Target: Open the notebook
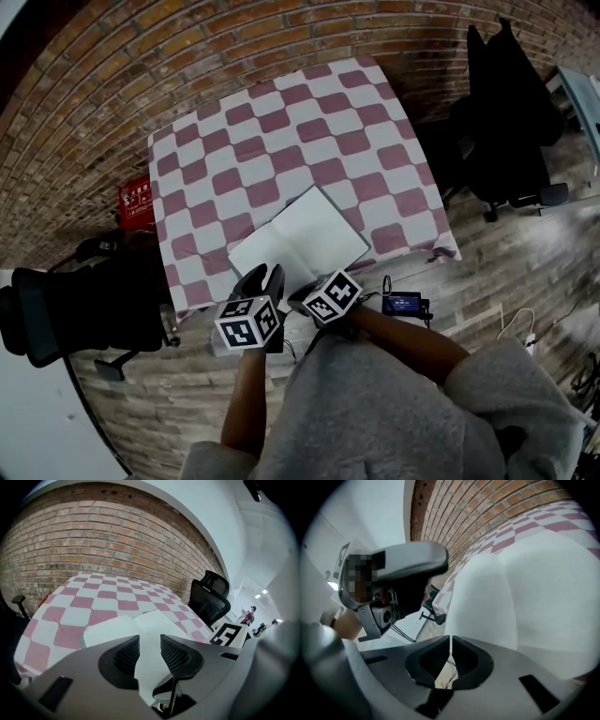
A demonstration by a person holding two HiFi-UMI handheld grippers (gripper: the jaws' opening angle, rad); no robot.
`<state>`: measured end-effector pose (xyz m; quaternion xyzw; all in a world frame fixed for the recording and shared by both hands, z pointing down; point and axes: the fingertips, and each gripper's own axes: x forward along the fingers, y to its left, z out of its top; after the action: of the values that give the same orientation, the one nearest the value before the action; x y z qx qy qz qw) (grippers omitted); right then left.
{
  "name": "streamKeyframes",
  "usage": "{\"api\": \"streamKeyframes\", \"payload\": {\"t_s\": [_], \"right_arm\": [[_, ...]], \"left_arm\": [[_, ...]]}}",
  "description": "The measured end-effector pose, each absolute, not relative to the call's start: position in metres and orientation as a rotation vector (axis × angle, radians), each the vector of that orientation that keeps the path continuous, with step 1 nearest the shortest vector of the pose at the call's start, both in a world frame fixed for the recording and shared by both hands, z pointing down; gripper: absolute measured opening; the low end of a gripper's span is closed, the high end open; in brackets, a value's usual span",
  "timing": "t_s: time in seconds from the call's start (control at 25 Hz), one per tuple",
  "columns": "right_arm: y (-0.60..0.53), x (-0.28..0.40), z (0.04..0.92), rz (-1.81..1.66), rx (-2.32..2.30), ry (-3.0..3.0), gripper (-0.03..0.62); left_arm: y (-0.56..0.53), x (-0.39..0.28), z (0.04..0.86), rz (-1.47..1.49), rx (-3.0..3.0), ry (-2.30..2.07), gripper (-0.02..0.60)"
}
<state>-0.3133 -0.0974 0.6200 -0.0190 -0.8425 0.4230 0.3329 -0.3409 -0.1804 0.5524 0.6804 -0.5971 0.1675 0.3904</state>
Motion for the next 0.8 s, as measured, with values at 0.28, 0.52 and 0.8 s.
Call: {"api": "streamKeyframes", "payload": {"t_s": [0.28, 0.52, 0.8], "right_arm": [[-0.139, -0.289, 0.616, 0.997, 0.198, -2.269, 0.035], [-0.170, -0.262, 0.618, 0.879, 0.317, -2.258, 0.035], [-0.206, -0.232, 0.620, 0.822, 0.476, -2.211, 0.034]], "left_arm": [[-0.171, -0.335, 0.594, 0.458, 1.675, -1.444, 0.144], [-0.170, -0.327, 0.609, 0.490, 1.681, -1.414, 0.144], [-0.168, -0.324, 0.618, 0.533, 1.707, -1.412, 0.144]]}}
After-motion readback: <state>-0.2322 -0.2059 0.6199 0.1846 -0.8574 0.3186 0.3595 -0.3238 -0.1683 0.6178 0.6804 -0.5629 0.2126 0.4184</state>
